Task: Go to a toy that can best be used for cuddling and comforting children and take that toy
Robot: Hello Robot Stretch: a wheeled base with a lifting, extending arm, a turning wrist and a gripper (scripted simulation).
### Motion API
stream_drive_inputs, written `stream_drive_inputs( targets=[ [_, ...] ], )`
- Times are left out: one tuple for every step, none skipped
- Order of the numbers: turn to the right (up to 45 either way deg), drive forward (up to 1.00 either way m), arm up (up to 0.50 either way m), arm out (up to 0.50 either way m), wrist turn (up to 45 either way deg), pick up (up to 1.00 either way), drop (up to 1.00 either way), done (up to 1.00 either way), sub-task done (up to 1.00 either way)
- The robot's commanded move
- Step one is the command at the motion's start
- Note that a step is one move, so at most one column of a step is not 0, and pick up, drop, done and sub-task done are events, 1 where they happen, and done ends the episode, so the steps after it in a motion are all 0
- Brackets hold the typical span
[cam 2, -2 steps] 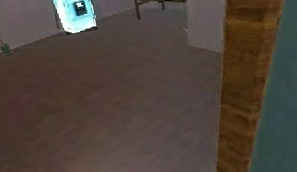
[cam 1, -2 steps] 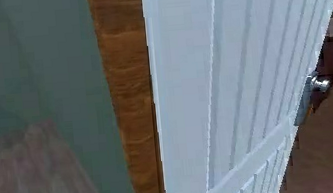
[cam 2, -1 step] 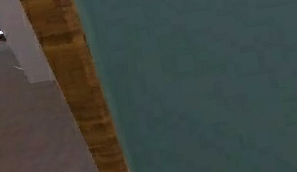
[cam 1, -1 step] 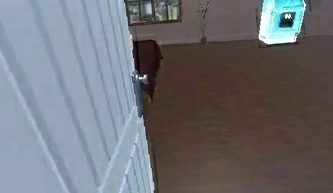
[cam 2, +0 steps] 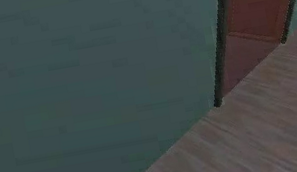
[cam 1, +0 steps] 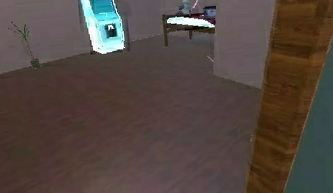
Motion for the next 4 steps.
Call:
stream_drive_inputs(
  targets=[
    [6.0,0.0,0.0,0.0,0.0,0.0,0.0,0.0,0.0],
    [0.0,0.2,0.0,0.0,0.0,0.0,0.0,0.0,0.0],
    [-42.0,0.0,0.0,0.0,0.0,0.0,0.0,0.0,0.0],
    [0.0,0.3,0.0,0.0,0.0,0.0,0.0,0.0,0.0]
  ],
)
